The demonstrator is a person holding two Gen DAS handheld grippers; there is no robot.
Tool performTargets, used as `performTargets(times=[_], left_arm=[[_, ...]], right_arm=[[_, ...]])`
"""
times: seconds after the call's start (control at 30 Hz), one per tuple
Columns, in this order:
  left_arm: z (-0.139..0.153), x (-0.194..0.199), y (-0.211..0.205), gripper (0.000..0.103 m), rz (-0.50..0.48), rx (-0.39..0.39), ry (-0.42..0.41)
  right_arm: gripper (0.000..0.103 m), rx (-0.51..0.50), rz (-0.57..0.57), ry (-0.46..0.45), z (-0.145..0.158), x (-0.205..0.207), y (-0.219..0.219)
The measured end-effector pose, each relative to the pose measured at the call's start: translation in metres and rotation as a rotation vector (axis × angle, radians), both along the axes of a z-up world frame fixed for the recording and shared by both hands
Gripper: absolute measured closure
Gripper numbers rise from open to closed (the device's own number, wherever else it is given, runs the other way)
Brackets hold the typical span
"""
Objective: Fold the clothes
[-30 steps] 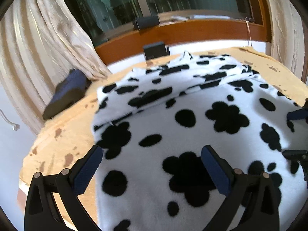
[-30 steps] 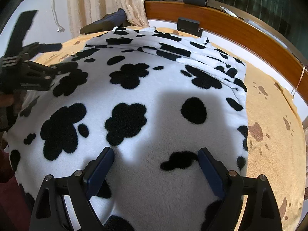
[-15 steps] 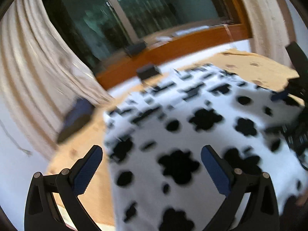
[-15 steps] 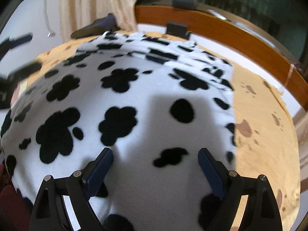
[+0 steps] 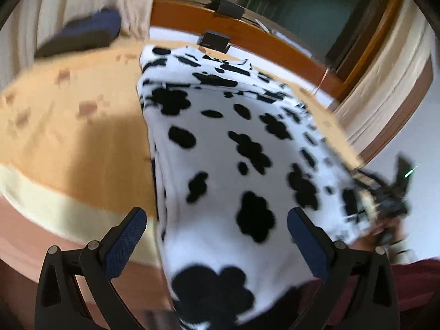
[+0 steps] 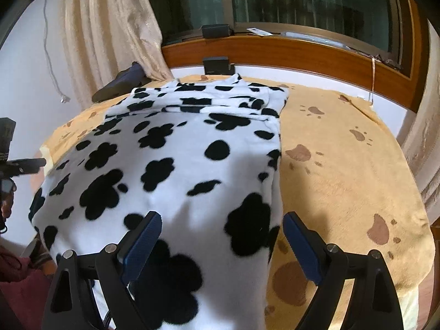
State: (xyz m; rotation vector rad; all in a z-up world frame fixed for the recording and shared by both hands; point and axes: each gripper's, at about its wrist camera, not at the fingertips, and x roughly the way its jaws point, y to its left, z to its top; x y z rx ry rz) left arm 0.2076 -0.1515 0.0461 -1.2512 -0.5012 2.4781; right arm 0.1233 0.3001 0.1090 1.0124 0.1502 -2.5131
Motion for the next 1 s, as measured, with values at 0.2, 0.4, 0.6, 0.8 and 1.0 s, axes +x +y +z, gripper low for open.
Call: performTargets(times=[0.2, 0.4, 0.6, 0.8, 1.0], left_arm=[[-0.019, 0.003, -0.009, 0.000, -0.044, 0.232, -0.125], [-0.032, 0.014, -0.019, 0.000, -0.019, 0.320, -0.214], [-0.040, 0.020, -0.027, 0.000, 0.022, 0.315, -0.242], [-0.042, 0.018, -0.009, 0.000, -0.045, 0.334, -0.292], [-0.042, 0.017, -0.005, 0.006, -0.048, 0.325, -0.319]], right_arm=[[0.012, -0.026, 0.012, 0.001, -0.002, 0.009, 0.002], [0.012, -0.059, -0.005, -0.007, -0.004, 0.015, 0.014], [0.012, -0.109, -0.037, -0.018, -0.008, 0.013, 0.026], [0.012, -0.105, -0.034, -0.012, -0.009, 0.018, 0.025], [0.012, -0.159, -0.067, -0.020, -0.007, 0.021, 0.037]])
